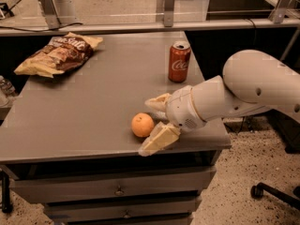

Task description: Move orange near brown chip bag

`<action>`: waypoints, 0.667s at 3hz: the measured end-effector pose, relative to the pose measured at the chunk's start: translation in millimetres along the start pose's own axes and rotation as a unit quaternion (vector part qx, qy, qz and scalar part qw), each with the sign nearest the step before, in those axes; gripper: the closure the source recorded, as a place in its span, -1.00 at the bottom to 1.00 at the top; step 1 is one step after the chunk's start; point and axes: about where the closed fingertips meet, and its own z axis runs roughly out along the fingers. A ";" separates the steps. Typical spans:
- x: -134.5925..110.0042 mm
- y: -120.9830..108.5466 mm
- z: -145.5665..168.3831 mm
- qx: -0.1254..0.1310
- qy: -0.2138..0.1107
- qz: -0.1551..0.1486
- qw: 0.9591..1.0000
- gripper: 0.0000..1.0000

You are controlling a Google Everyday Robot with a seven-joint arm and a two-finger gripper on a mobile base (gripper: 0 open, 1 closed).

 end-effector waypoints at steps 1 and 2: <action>3.0 -5.0 9.8 -0.010 0.017 0.027 0.999 -0.17; 5.9 -8.5 15.4 -0.019 0.032 0.053 0.998 0.27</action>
Offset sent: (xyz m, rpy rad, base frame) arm 0.0192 0.0066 -0.0232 -0.0750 0.1987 -0.0848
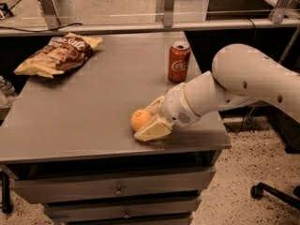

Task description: Move orange near brown chip bag

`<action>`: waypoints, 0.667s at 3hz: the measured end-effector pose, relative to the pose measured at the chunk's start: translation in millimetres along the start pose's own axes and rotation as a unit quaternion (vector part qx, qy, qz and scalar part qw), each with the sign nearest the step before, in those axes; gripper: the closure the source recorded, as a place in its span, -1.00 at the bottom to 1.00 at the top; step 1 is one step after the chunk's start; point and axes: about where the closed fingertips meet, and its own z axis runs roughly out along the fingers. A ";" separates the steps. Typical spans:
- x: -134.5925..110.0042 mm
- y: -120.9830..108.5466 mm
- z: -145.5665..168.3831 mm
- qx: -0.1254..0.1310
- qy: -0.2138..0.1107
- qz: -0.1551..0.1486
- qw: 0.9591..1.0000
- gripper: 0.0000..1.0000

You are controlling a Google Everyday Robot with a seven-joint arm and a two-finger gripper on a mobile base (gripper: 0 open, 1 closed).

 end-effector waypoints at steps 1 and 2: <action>-2.0 0.0 -1.8 0.000 0.000 0.000 1.000 0.74; -2.0 0.0 -1.8 0.000 0.000 0.000 1.000 1.00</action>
Offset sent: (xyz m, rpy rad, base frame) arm 0.0547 -0.0306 0.0392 -0.0370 0.0373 -0.1311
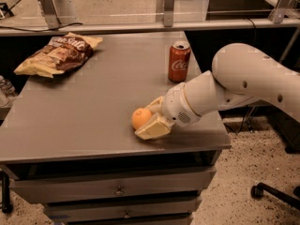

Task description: Move orange near brown chip bag

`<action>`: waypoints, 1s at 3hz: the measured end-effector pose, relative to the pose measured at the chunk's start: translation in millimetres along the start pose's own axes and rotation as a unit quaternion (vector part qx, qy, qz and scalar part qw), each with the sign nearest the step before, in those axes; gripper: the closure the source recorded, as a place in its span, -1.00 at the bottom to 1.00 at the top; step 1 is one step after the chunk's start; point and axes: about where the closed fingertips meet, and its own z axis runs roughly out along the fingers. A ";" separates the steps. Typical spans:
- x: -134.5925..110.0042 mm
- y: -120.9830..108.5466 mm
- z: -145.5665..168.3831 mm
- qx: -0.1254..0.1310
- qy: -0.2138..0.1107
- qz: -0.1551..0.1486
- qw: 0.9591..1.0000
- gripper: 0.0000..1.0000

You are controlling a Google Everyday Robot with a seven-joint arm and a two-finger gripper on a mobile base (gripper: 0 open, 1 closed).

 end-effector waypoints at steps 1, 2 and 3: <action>-9.2 -22.9 -25.0 0.026 0.011 0.020 0.999 1.00; -15.3 -34.4 -38.7 0.043 0.007 0.043 0.998 1.00; -15.4 -34.3 -38.7 0.043 0.007 0.043 0.998 1.00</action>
Offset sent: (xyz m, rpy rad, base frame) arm 0.0138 -0.0104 0.0156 -0.0152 -0.0016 -0.0432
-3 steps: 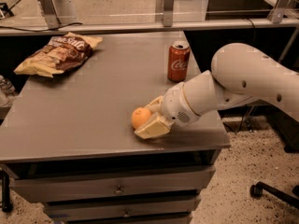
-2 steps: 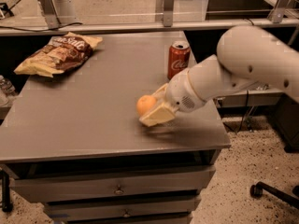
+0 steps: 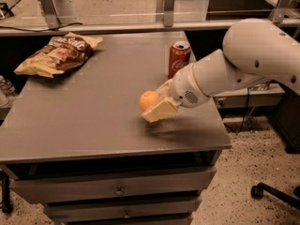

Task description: Move orange near brown chip bag

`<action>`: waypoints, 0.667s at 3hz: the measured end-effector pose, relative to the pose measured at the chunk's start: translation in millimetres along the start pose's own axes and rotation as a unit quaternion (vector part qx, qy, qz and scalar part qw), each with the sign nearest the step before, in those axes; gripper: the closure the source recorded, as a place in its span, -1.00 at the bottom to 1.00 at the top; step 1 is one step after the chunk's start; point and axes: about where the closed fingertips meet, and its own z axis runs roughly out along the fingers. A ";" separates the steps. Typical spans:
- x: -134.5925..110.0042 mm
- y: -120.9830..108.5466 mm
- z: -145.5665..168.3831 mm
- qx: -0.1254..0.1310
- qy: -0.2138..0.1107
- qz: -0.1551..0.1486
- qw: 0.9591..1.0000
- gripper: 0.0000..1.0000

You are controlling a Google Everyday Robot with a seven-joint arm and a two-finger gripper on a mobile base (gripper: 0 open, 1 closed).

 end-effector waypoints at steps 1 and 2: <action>-19.4 -7.2 16.4 -0.013 -0.009 -0.023 1.000 1.00; -53.5 -24.3 42.8 -0.019 -0.021 -0.050 0.998 1.00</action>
Offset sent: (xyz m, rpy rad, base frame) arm 0.0835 0.1106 0.0193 0.0481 -0.1062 0.1637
